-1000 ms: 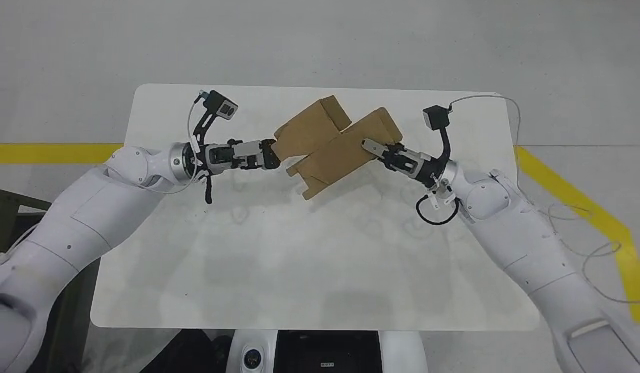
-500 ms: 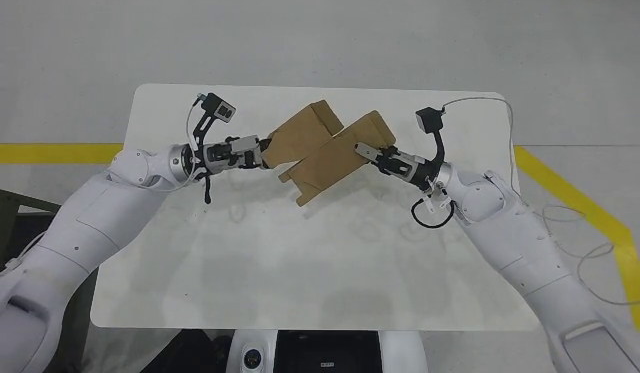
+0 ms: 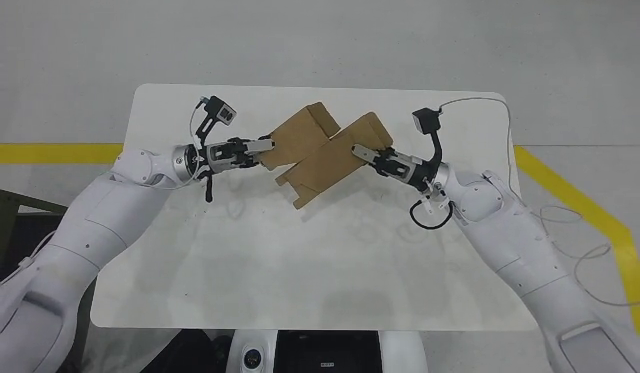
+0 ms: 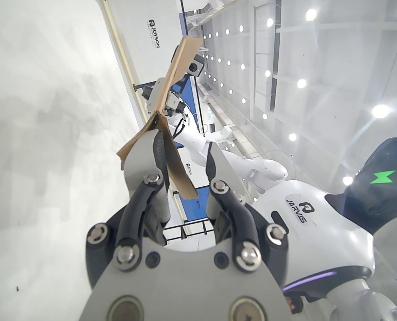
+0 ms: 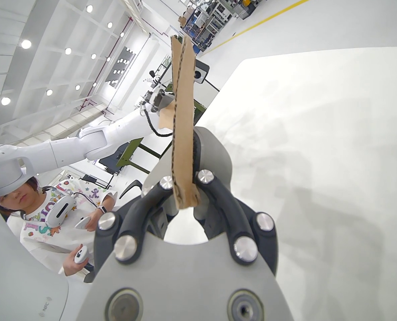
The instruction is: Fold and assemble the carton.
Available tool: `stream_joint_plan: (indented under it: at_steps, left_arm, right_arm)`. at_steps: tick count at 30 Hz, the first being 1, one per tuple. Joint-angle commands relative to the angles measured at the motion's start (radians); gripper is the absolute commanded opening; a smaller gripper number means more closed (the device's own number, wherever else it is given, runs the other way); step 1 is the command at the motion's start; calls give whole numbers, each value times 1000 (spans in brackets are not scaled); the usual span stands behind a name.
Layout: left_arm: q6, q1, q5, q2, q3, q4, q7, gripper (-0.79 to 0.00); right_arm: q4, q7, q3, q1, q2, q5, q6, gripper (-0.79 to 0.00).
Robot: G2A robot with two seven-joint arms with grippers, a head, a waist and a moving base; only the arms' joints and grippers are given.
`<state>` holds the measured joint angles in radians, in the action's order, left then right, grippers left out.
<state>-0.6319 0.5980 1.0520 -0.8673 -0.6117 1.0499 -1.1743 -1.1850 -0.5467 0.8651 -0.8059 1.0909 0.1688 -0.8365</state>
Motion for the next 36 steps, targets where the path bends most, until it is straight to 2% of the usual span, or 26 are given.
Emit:
stream_joint_plan:
  at_steps: [1,6,12,17,18,19,26,36]
  left_arm:
    - [2,2,-19,-6,-4,-5,2,-523]
    - [9,7,-67,-19,-17,-15,7,-560]
    - [20,16,-100,-32,-38,-24,6,-773]
    - [29,23,-119,-42,-57,-29,0,-785]
    - [32,24,-121,-44,-61,-30,-1,-785]
    - [34,24,-124,-46,-66,-31,-3,-785]
    - [47,19,-143,-46,-114,-37,-61,-785]
    - [91,10,-306,-31,-162,18,-105,-785]
  right_arm:
    - [0,-3,1,-1,2,2,0,-785]
    - [1,-12,7,-3,6,2,-1,-785]
    - [2,-19,17,-7,11,3,-2,-785]
    - [2,-23,25,-12,14,2,-1,-785]
    - [4,-26,26,-13,14,0,2,-628]
    - [9,-29,31,-14,14,-5,6,0]
    - [25,-71,107,-35,-10,-41,14,0]
    - [-60,-298,198,-77,-55,28,27,0]
